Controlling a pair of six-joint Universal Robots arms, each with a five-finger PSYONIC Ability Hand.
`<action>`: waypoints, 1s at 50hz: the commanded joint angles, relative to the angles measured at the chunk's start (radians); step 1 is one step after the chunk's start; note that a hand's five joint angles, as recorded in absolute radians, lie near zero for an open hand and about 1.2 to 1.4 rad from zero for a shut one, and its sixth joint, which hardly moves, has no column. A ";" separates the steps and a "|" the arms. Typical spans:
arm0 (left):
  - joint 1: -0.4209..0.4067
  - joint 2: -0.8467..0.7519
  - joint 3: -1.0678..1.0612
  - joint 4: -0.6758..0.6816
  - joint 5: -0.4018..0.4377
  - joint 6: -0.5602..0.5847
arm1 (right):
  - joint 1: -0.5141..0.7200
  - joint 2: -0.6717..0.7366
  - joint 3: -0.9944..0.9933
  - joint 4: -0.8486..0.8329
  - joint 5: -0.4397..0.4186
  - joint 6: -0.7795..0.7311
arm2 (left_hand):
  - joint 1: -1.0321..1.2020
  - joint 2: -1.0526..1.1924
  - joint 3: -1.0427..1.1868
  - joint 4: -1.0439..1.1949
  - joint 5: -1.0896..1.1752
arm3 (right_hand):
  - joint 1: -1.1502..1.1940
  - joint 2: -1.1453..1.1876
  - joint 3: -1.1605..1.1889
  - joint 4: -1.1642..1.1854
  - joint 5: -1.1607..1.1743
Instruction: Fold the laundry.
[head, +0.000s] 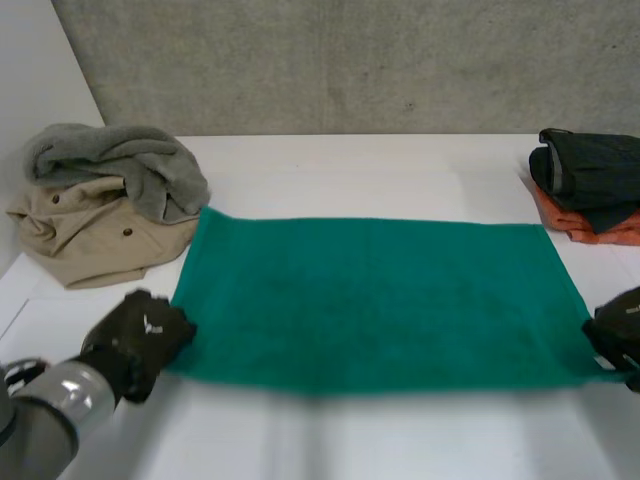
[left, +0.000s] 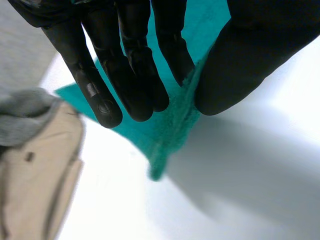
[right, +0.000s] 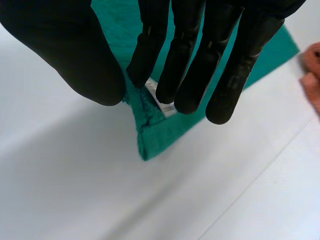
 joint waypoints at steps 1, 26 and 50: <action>-0.036 -0.052 0.089 -0.013 0.012 -0.011 | -0.003 -0.003 0.006 -0.080 -0.045 0.017 | 0.261 0.197 0.199 0.193 0.245 | 0.396 0.217 0.212 0.208 0.227; -0.123 -0.915 1.031 0.478 -0.209 -0.023 | 0.288 0.739 -0.643 -0.959 0.141 0.178 | 0.261 0.197 0.199 0.193 0.245 | 0.396 0.217 0.212 0.208 0.227; -0.168 -0.714 0.720 0.613 -0.245 -0.091 | 0.258 0.379 -0.293 -0.707 0.106 0.520 | -0.961 -1.025 -1.022 -1.029 -0.977 | -0.826 -1.005 -1.010 -1.013 -0.995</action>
